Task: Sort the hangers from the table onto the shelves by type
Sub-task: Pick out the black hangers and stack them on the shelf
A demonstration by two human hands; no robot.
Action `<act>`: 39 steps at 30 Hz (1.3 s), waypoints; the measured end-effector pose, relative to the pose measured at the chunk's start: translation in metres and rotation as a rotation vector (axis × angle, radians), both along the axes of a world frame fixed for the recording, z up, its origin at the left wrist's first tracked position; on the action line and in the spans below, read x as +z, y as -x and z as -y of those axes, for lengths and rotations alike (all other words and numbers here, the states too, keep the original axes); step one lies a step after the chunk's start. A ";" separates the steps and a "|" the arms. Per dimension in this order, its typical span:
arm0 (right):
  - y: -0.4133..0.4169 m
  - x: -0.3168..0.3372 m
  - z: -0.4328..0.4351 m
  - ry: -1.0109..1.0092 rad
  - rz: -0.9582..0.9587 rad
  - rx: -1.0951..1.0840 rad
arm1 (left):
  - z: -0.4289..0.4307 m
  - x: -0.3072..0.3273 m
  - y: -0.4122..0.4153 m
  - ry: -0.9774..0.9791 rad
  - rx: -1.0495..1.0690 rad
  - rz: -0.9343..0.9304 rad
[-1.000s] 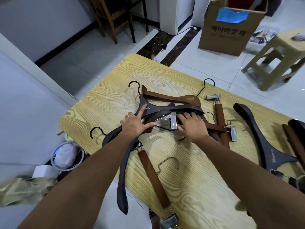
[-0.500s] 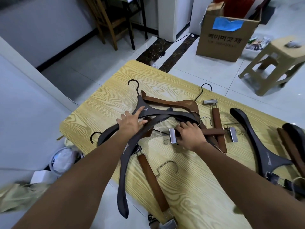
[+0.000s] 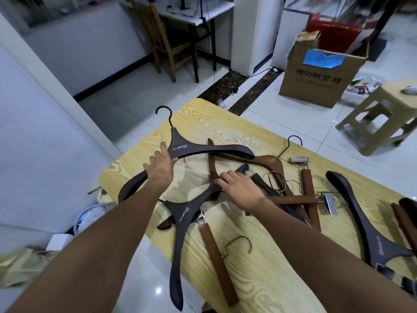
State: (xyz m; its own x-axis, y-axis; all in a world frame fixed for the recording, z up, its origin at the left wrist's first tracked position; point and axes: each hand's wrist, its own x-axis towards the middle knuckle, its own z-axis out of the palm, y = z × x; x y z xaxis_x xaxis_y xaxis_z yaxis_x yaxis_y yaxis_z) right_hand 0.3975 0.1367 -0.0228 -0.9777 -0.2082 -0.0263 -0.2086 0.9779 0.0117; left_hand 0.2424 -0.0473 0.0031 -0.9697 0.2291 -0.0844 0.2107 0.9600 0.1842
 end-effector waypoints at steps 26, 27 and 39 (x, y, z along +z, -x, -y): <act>0.018 -0.003 0.056 -0.234 0.167 0.076 | 0.106 0.035 -0.009 0.176 -0.101 -0.133; 0.013 0.002 0.055 -0.250 0.143 0.093 | 0.111 0.042 -0.013 0.146 -0.084 -0.134; -0.010 0.103 0.044 -0.208 -0.035 0.171 | 0.185 0.149 -0.089 0.019 0.149 -0.294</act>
State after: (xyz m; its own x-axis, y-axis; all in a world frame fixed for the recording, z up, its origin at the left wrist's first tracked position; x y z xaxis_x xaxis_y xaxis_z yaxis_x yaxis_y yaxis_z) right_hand 0.4072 0.0928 0.0803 -0.9299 -0.3639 -0.0527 -0.3663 0.9044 0.2186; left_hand 0.3319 -0.2323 0.1519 -0.9760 0.0842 0.2009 0.1093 0.9870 0.1176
